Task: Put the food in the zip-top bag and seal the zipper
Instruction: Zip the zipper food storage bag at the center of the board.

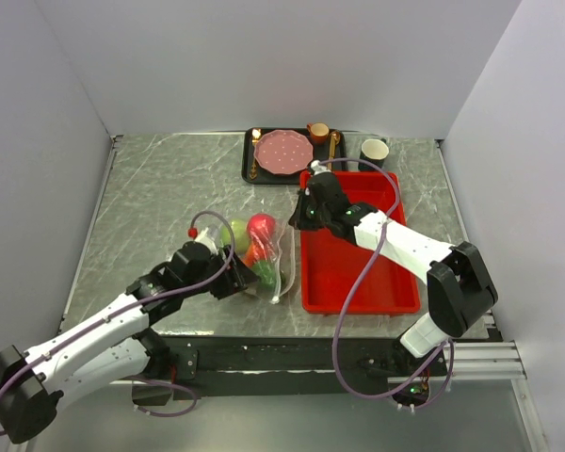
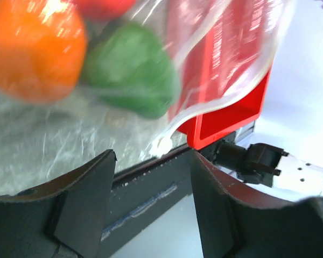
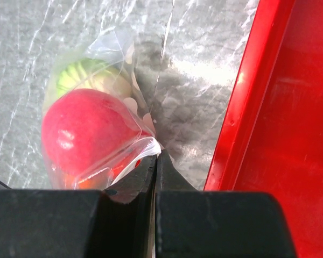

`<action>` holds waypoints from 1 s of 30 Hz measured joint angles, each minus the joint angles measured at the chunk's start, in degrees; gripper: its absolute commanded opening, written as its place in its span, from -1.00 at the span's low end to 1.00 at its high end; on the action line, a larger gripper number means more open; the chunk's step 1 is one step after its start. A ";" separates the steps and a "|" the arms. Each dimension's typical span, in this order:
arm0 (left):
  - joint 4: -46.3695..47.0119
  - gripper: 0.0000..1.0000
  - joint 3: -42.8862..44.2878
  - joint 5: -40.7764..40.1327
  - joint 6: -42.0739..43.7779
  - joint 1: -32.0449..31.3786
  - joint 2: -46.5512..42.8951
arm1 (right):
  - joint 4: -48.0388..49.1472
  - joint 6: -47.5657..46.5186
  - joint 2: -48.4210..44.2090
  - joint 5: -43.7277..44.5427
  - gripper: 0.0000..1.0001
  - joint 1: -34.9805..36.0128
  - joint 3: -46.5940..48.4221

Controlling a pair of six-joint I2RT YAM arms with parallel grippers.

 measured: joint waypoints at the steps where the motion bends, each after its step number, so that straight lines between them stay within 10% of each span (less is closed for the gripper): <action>1: 0.04 0.26 -1.07 0.22 -1.38 -0.02 -0.66 | 0.00 0.02 0.00 0.11 -1.00 0.00 0.20; 30: 23.12 0.26 -9.07 -9.90 -16.41 -13.09 6.71 | 0.35 5.11 0.00 -0.55 -1.00 -0.85 3.45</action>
